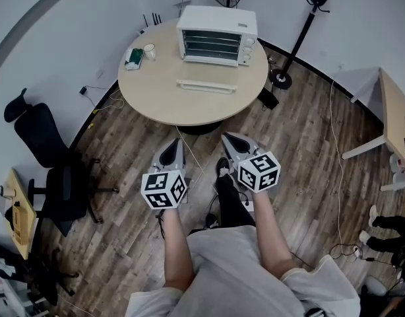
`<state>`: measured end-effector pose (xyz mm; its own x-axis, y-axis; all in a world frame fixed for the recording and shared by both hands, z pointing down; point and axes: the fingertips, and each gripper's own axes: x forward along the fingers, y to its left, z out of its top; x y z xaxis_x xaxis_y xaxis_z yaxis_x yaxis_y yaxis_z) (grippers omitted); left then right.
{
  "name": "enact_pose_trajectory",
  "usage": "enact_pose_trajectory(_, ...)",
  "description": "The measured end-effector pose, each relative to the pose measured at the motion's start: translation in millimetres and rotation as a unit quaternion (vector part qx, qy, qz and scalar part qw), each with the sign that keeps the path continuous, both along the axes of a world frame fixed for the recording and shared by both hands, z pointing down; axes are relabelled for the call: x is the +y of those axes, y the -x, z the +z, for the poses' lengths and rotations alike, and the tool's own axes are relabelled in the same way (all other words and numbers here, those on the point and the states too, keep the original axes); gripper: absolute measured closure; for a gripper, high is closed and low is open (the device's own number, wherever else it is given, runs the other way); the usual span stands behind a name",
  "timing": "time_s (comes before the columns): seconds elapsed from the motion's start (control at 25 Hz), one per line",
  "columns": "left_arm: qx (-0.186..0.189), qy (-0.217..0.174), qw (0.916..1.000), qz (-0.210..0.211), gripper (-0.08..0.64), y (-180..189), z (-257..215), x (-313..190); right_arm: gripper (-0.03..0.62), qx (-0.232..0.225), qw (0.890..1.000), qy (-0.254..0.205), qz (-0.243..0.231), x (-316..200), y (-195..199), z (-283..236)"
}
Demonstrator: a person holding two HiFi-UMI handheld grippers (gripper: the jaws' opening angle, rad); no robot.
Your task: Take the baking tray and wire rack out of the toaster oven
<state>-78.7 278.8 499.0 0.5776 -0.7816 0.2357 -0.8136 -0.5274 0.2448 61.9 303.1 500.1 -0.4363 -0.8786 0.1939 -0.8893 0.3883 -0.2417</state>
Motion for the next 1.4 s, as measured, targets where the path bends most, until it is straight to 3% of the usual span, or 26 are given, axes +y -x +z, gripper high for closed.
enact_pose_trajectory(0.32,-0.005,0.019,0.9996,-0.023,0.504,-6,15,-96,0.592,-0.015,0.999,0.024,-0.015,-97,-10,24)
enact_pose_trajectory(0.92,-0.065,0.05,0.9965,0.014,0.504,-99,22,-287,0.592,-0.066,0.996,0.062,-0.004,-303,-90,39)
enact_pose_trajectory(1.4,-0.057,0.077,0.9954,0.002,0.504,-117,33,-366,0.592,-0.072,0.991,0.109,0.005,-373,-130,71)
